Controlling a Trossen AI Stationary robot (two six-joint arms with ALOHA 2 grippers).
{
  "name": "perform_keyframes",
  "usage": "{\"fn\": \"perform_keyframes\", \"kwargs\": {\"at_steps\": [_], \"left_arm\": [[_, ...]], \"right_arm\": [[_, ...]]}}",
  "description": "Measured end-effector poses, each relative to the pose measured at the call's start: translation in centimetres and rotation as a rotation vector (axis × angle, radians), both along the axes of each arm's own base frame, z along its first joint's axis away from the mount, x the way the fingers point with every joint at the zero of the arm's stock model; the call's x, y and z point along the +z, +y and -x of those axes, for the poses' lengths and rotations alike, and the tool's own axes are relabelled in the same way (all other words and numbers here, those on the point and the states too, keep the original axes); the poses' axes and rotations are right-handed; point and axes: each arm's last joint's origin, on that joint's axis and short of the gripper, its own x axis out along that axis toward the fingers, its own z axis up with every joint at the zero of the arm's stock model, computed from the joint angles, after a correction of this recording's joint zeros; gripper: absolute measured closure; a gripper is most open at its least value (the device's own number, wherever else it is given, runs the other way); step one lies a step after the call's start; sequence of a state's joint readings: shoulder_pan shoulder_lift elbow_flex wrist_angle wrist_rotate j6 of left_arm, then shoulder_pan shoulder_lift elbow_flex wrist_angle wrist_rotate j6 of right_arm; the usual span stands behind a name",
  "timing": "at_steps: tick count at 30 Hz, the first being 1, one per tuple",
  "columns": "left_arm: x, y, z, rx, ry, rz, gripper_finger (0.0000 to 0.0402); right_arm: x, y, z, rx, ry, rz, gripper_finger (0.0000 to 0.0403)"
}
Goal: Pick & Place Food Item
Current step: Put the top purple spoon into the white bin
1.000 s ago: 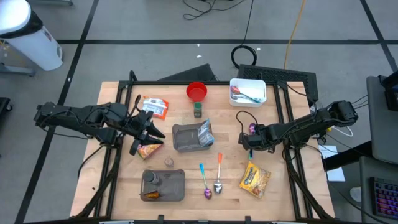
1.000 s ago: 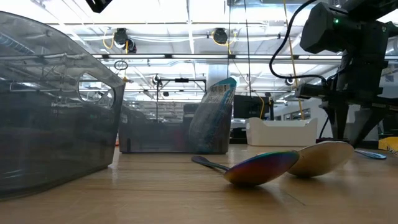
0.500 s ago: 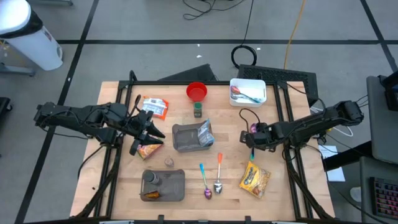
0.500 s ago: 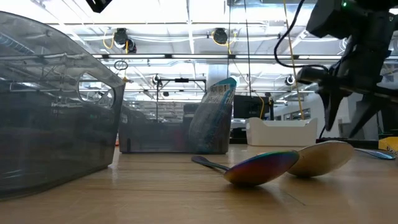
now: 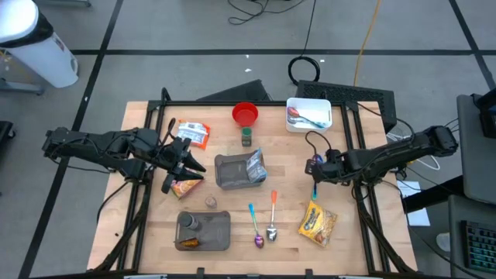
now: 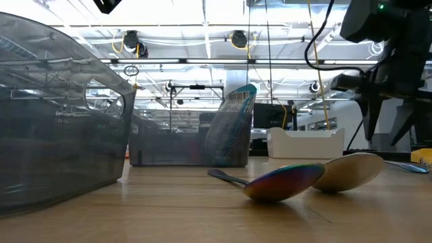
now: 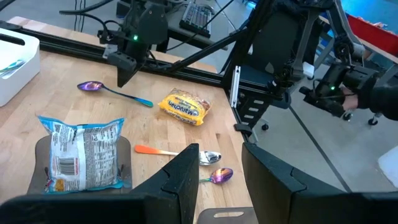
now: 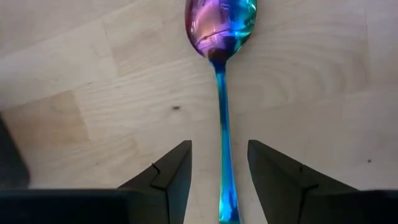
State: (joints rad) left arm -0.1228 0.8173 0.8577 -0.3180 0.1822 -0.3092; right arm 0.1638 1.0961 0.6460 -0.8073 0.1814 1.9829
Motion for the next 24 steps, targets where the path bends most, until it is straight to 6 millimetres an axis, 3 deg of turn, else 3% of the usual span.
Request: {"fn": "perform_keyframes", "kwargs": {"at_steps": [24], "left_arm": [[-0.2, 1.0, -0.5, 0.066, 0.026, 0.036, 0.0273]], "right_arm": [[-4.0, -1.4, -3.0, 0.073, 0.168, -0.032, 0.0267]]}}
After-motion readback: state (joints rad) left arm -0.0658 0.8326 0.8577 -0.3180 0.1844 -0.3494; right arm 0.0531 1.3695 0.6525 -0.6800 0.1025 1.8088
